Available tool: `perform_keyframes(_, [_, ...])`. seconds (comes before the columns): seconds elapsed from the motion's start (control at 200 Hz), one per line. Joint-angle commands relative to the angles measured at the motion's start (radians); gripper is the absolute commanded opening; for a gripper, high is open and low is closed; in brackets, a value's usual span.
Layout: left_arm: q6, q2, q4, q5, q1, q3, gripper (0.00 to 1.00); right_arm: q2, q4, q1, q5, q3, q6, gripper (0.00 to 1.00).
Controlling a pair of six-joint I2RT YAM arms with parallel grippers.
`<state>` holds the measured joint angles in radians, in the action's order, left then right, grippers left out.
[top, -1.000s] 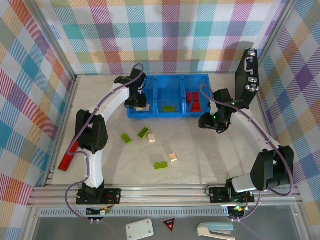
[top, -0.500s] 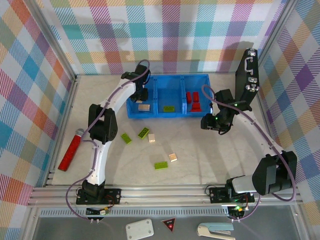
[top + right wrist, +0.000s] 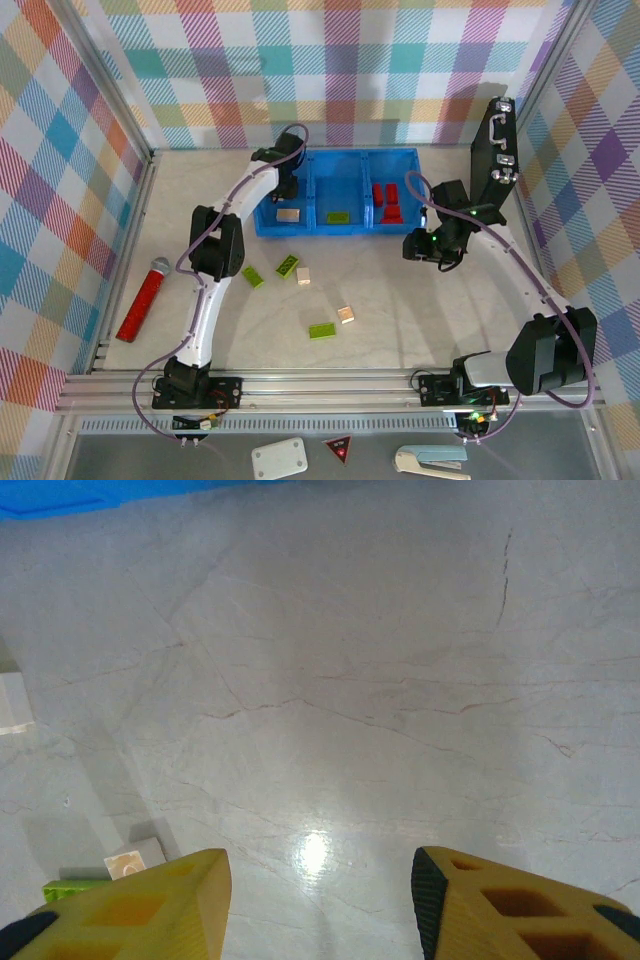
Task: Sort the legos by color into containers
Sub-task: Place the lego in the container.
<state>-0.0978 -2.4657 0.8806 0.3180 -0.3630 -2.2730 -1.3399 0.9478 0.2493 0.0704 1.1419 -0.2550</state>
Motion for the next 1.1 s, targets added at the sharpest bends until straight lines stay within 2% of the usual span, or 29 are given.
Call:
perform_keyframes(0.0, [0.018, -0.025, -0.017, 0.036, 0.006, -0.034, 0.37, 0.019, 0.010, 0.004, -0.003, -0.018, -0.014, 0.52])
perform_keyframes(0.31, [0.008, -0.066, -0.025, 0.035, 0.007, -0.035, 0.39, 0.022, 0.002, 0.004, 0.002, -0.019, -0.011, 0.52])
perform_keyframes(0.475, [0.000, -0.058, -0.023, 0.033, 0.007, -0.036, 0.44, 0.021, 0.005, 0.004, 0.009, -0.011, -0.010, 0.52])
perform_keyframes(0.835, [-0.013, 0.021, 0.009, 0.003, 0.007, -0.033, 0.47, 0.049, 0.024, 0.005, 0.021, 0.005, -0.021, 0.52])
perform_keyframes(1.1, [-0.013, 0.115, 0.024, -0.059, 0.007, 0.018, 0.48, 0.070, 0.029, 0.005, 0.065, -0.002, -0.044, 0.51])
